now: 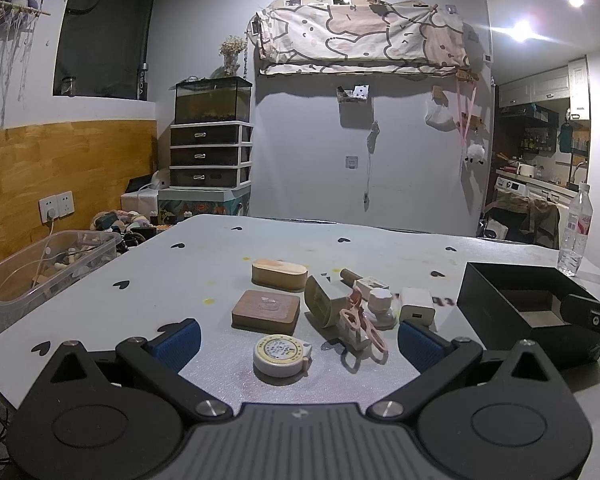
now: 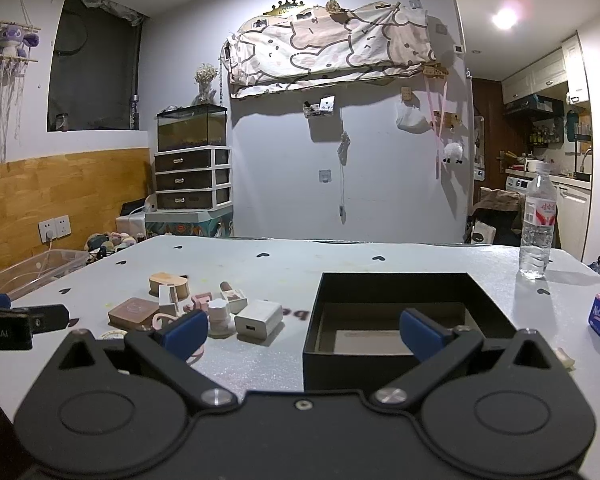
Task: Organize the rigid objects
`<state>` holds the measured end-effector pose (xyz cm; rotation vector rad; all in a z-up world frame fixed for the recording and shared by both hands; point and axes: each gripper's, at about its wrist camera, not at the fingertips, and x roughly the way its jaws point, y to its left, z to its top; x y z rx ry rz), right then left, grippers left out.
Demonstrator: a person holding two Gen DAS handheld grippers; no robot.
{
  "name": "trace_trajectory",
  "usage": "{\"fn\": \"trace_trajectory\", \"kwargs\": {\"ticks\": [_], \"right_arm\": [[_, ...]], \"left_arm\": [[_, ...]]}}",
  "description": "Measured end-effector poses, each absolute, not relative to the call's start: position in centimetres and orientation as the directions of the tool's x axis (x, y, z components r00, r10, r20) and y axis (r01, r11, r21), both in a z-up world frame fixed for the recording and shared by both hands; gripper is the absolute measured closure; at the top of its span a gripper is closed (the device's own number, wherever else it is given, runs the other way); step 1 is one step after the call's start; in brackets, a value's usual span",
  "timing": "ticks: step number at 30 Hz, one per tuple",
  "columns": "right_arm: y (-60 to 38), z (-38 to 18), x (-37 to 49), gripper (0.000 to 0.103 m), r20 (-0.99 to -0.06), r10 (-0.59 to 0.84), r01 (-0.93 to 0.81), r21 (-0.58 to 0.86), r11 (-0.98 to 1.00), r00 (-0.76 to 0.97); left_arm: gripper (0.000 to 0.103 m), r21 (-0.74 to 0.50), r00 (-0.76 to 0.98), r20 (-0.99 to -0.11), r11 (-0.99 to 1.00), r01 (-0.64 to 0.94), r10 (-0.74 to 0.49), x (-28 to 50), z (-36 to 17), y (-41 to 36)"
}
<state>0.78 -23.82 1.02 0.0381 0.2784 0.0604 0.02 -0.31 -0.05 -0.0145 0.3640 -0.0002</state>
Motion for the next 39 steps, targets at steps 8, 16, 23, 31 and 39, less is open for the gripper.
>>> {"fn": "trace_trajectory", "kwargs": {"ticks": [8, 16, 23, 31, 39], "right_arm": [[-23.8, 0.81, 0.73, 0.0, -0.274, 0.063, -0.054, 0.042, 0.998, 0.96], [-23.91, 0.81, 0.69, 0.0, -0.275, 0.064, -0.055, 0.041, 0.998, 0.959], [-23.68, 0.57, 1.0, 0.0, -0.276, 0.065, -0.058, 0.034, 0.998, 0.959], [-23.64, 0.57, 0.95, 0.0, -0.277, 0.065, -0.058, 0.032, 0.998, 0.959], [-23.61, 0.59, 0.96, 0.0, -0.277, 0.065, -0.058, 0.032, 0.998, 0.959]], "left_arm": [[0.0, -0.016, 0.934, -0.357, 1.0, 0.004, -0.009, 0.12, -0.18, -1.02], [0.0, -0.014, 0.934, -0.356, 1.0, 0.014, -0.018, 0.08, -0.36, -1.06], [0.0, -0.014, 0.934, -0.356, 1.0, 0.015, -0.019, 0.03, -0.28, -0.98], [0.0, -0.015, 0.934, -0.356, 1.0, 0.015, -0.019, 0.02, -0.25, -1.0], [0.0, -0.015, 0.934, -0.356, 1.0, 0.014, -0.019, 0.01, -0.25, -1.0]]}}
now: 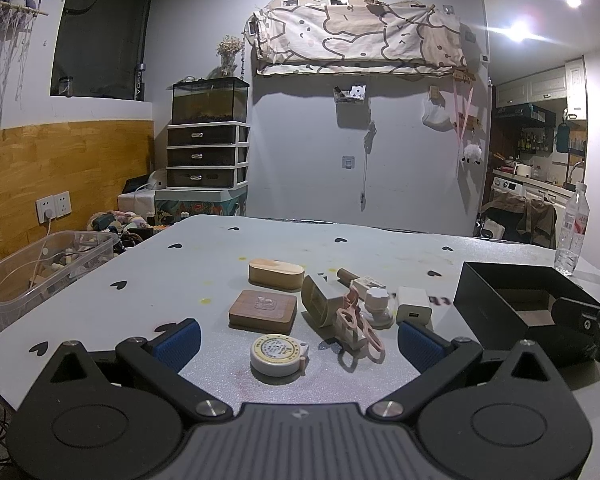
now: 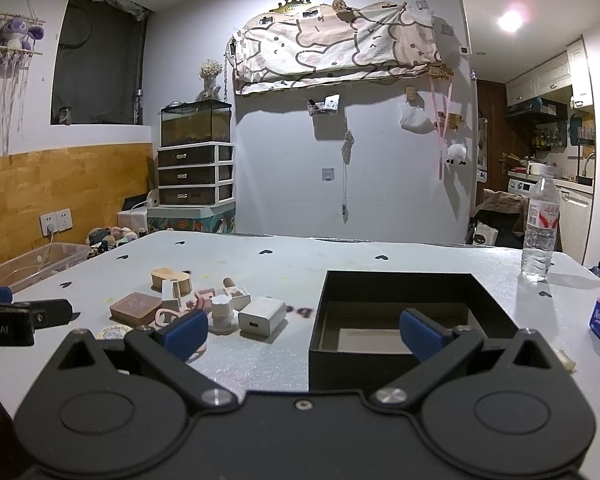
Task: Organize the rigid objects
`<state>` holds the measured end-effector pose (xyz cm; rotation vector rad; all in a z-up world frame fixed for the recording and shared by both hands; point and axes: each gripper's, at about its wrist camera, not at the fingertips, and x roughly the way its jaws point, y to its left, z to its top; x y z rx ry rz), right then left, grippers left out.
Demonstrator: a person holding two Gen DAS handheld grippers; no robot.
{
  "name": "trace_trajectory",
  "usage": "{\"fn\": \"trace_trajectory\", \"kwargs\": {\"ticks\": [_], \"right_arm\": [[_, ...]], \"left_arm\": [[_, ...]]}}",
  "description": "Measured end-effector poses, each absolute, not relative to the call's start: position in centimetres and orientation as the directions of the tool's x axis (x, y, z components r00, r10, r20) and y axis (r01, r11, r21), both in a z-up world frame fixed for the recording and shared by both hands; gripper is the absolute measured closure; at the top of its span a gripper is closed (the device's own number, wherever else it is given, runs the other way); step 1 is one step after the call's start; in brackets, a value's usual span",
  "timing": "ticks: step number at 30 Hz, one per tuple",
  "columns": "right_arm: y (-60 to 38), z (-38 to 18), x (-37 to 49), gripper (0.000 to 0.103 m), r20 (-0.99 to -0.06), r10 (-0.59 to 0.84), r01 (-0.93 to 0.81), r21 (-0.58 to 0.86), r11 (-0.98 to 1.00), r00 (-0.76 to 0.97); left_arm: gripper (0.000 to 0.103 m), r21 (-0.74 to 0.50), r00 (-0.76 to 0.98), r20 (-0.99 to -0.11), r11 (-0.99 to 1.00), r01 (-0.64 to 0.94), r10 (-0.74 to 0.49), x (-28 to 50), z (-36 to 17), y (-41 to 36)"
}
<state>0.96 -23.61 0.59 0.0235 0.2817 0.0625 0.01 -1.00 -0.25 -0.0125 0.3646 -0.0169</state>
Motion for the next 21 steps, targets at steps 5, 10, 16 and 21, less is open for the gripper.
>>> {"fn": "trace_trajectory", "kwargs": {"ticks": [5, 10, 16, 21], "right_arm": [[-23.64, 0.59, 0.97, 0.0, -0.277, 0.065, -0.059, 0.032, 0.998, 0.959], [-23.65, 0.6, 0.97, 0.0, -0.277, 0.065, -0.059, 0.032, 0.998, 0.959], [-23.48, 0.49, 1.0, 0.0, -0.283, 0.067, -0.061, 0.031, 0.998, 0.957], [-23.73, 0.16, 1.21, 0.0, -0.302, 0.052, -0.046, 0.025, 0.999, 0.952]], "left_arm": [[0.0, -0.016, 0.934, -0.356, 1.0, 0.014, -0.019, 0.01, -0.23, -1.0], [0.0, -0.015, 0.934, -0.356, 1.0, 0.014, -0.019, 0.0, -0.23, -1.03], [0.0, -0.013, 0.931, -0.364, 1.0, 0.014, -0.017, 0.09, -0.33, -1.09], [0.0, -0.005, 0.922, -0.388, 1.0, 0.017, -0.017, 0.7, -0.99, -1.03]]}}
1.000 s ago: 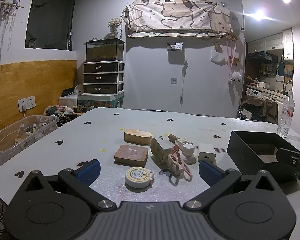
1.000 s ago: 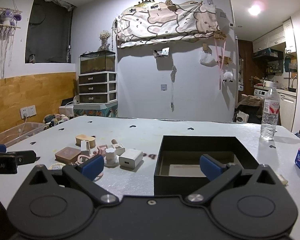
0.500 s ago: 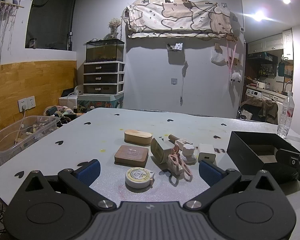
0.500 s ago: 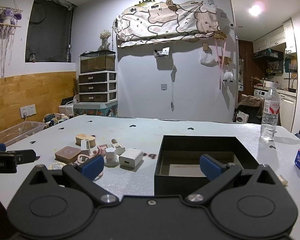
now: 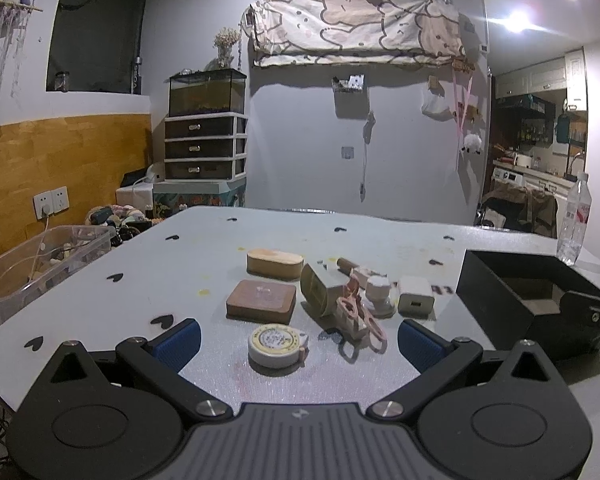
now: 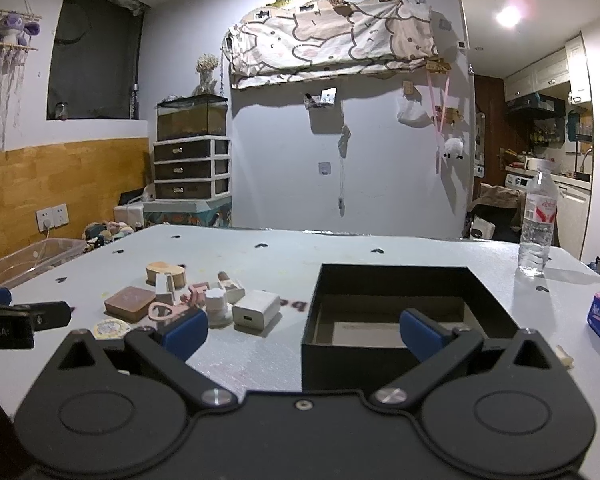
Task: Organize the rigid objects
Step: 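Move the left gripper to the round tape measure and close on it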
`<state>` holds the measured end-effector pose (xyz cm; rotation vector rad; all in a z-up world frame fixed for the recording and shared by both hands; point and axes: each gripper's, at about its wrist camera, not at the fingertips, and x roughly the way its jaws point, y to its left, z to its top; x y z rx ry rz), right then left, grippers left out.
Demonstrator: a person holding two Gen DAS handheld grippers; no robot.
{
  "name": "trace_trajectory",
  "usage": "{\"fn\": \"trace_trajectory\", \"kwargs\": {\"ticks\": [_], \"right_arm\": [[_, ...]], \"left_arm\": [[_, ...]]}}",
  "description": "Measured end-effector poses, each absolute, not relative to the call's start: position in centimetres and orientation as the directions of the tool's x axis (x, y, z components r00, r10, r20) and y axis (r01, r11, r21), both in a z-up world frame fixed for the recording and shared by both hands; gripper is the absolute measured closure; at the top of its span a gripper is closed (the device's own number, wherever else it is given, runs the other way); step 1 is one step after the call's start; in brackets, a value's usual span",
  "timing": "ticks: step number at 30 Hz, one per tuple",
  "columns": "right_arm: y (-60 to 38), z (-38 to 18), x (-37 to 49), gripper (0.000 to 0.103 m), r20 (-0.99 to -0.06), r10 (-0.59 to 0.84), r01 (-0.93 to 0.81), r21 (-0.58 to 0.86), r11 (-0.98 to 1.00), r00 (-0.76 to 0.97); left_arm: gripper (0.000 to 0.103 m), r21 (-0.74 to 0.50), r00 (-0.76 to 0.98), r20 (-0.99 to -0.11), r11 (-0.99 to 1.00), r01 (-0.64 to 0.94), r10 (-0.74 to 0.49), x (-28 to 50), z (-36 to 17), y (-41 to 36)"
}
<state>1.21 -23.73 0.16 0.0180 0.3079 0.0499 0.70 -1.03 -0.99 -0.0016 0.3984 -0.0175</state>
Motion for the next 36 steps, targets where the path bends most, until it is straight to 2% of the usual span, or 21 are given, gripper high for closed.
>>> {"fn": "trace_trajectory", "kwargs": {"ticks": [9, 17, 21, 26, 29, 31, 33, 35, 36], "right_arm": [[-26.3, -1.0, 2.3, 0.0, -0.368, -0.004, 0.015, 0.028, 0.999, 0.93], [-31.5, -0.5, 3.4, 0.0, -0.368, -0.033, 0.073, 0.097, 0.993, 0.929], [-34.1, 0.0, 4.3, 0.0, -0.365, -0.078, 0.117, 0.084, 0.99, 0.928], [-37.0, 0.0, 7.2, 0.0, -0.43, -0.172, 0.202, 0.024, 0.979, 0.886], [-39.2, -0.3, 9.1, 0.001, -0.486, -0.176, 0.233, 0.058, 0.971, 0.856], [-40.2, -0.5, 10.3, 0.009, -0.513, -0.131, 0.21, 0.099, 0.973, 0.849], [-40.8, -0.8, 11.5, 0.022, -0.551, -0.09, 0.191, 0.128, 0.973, 0.829], [-41.2, -1.2, 12.6, 0.028, -0.589, -0.071, 0.189, 0.141, 0.972, 0.805], [-41.3, -1.4, 13.1, 0.034, -0.607, -0.063, 0.186, 0.142, 0.972, 0.792]], "left_arm": [[0.0, -0.002, 0.879, -0.477, 1.0, 0.007, -0.007, 3.9, -3.9, -0.8], [0.0, -0.003, 0.848, -0.53, 1.0, -0.013, 0.01, 7.4, -5.7, 0.2], [0.0, -0.023, 0.833, -0.553, 0.999, -0.027, 0.01, 9.2, -6.1, 0.8], [0.0, -0.056, 0.808, -0.59, 0.998, -0.038, -0.002, 11.3, -6.7, 1.4], [0.0, -0.066, 0.796, -0.606, 0.997, -0.038, -0.01, 12.2, -7.0, 1.5], [0.0, -0.065, 0.789, -0.615, 0.997, -0.038, -0.01, 12.7, -7.3, 1.5], [0.0, -0.041, 0.792, -0.611, 0.998, -0.037, 0.004, 12.8, -7.4, 1.3], [0.0, -0.018, 0.796, -0.605, 0.999, -0.037, 0.018, 12.9, -7.6, 1.1], [0.0, -0.006, 0.798, -0.602, 0.999, -0.034, 0.024, 12.9, -7.8, 1.0]]}}
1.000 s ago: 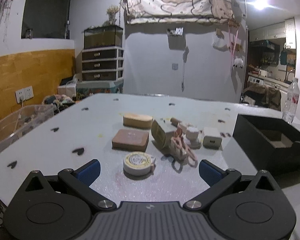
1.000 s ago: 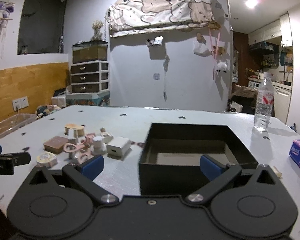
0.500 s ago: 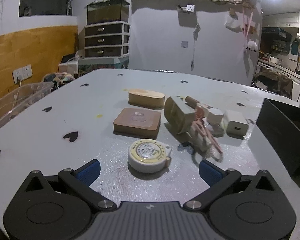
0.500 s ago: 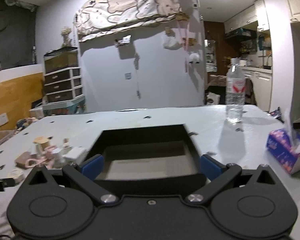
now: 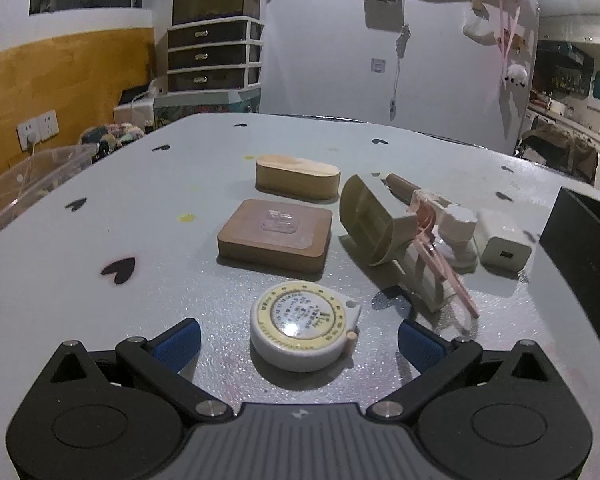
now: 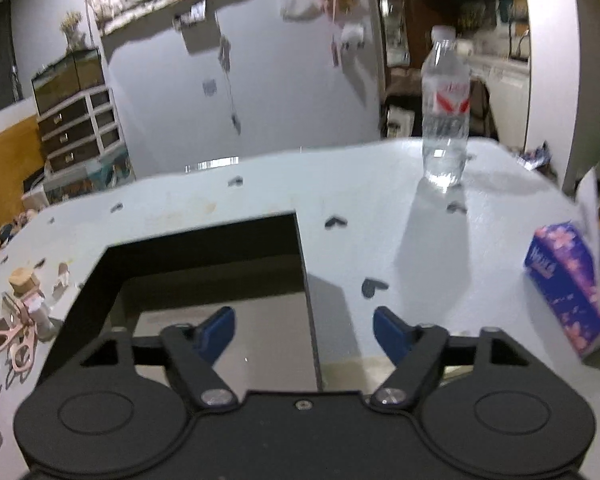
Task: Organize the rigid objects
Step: 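Move the left gripper to the round tape measure and close on it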
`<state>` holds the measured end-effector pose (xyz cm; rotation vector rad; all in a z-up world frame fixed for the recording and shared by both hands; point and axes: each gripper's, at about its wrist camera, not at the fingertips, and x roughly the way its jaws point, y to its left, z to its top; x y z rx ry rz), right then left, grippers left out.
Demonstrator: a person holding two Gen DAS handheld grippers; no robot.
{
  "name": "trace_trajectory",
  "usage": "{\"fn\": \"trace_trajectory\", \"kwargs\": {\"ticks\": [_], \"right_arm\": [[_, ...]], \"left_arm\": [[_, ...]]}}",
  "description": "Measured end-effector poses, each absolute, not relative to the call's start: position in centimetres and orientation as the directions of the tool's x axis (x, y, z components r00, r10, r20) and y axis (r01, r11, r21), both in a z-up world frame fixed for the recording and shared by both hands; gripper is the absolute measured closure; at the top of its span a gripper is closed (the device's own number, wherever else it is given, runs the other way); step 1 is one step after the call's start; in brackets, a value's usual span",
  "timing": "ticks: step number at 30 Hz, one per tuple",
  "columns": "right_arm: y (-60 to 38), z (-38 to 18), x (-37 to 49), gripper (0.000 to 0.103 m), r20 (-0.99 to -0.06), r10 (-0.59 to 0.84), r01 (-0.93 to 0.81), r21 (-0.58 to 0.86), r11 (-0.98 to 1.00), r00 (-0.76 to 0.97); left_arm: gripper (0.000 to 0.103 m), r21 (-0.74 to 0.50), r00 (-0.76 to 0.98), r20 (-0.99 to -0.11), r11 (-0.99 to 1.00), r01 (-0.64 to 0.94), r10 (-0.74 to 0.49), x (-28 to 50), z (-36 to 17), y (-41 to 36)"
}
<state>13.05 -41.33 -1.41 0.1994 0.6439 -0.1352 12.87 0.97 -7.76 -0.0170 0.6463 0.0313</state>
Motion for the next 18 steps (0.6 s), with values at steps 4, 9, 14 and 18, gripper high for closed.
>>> {"fn": "trace_trajectory", "kwargs": {"ticks": [4, 9, 14, 18], "right_arm": [[-41.6, -2.2, 14.4, 0.05, -0.665, -0.04, 0.179, 0.141, 0.974, 0.746], [-41.9, -3.0, 15.4, 0.078, -0.711, -0.018, 0.171, 0.145, 0.974, 0.703], [-41.8, -3.5, 15.1, 0.091, -0.75, -0.025, 0.199, 0.144, 0.969, 0.66], [-41.3, -3.5, 14.5, 0.092, -0.778, -0.033, 0.227, 0.141, 0.964, 0.627]], "left_arm": [[0.0, 0.017, 0.795, -0.606, 1.0, -0.026, 0.031, 12.9, -7.9, 0.8], [0.0, 0.018, 0.795, -0.606, 1.0, -0.018, 0.025, 12.9, -7.9, 0.8], [0.0, 0.015, 0.797, -0.604, 1.0, -0.018, 0.023, 12.9, -7.9, 0.8], [0.0, 0.021, 0.796, -0.605, 1.0, -0.012, 0.023, 12.9, -7.9, 0.7]]}}
